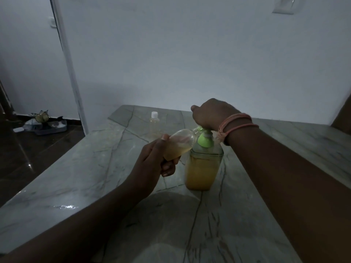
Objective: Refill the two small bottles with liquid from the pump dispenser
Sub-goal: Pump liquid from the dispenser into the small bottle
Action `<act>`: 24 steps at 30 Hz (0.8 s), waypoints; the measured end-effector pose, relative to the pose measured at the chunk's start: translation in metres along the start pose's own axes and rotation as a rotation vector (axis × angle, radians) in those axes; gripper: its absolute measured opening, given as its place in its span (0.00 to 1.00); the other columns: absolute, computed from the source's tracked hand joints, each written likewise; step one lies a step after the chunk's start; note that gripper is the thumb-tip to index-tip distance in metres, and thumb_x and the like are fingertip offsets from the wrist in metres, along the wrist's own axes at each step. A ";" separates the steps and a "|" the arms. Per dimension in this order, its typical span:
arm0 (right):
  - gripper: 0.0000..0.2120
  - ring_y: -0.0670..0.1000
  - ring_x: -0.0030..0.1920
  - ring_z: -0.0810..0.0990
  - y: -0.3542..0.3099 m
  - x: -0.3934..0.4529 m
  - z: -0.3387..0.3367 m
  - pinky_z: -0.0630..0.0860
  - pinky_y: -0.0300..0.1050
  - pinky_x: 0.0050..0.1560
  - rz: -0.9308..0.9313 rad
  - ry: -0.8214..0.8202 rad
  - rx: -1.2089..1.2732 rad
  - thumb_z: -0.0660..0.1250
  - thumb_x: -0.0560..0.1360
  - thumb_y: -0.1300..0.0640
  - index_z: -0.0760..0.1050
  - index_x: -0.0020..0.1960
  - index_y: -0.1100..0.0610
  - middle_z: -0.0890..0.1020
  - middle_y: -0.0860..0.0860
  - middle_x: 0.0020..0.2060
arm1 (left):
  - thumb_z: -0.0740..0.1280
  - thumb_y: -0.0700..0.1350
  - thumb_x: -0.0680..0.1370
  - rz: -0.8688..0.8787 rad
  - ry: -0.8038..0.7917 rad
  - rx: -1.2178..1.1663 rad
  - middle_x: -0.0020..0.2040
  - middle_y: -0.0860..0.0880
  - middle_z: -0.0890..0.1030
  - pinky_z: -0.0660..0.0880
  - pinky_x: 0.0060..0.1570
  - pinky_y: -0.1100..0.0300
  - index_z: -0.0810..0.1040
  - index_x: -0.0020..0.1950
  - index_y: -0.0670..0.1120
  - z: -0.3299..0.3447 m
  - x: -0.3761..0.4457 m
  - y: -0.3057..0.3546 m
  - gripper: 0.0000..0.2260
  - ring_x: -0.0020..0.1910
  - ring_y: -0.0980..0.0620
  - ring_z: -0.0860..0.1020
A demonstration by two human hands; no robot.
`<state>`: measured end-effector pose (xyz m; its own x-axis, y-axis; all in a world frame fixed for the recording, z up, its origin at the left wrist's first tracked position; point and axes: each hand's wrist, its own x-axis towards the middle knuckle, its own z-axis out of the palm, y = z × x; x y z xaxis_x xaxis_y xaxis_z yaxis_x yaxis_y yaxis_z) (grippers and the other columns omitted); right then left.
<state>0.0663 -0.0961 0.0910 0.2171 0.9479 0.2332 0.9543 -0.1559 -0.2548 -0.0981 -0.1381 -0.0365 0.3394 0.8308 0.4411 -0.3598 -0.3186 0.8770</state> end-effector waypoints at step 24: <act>0.20 0.60 0.56 0.75 0.002 0.001 0.003 0.70 0.49 0.53 -0.033 -0.020 -0.004 0.52 0.79 0.48 0.75 0.58 0.58 0.77 0.59 0.58 | 0.55 0.53 0.84 -0.006 0.008 0.013 0.35 0.44 0.75 0.66 0.25 0.63 0.77 0.64 0.38 0.000 -0.001 -0.001 0.22 0.26 0.55 0.67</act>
<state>0.0676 -0.0951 0.0881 0.1815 0.9578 0.2229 0.9616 -0.1255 -0.2439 -0.0982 -0.1383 -0.0376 0.3342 0.8364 0.4345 -0.3465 -0.3197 0.8819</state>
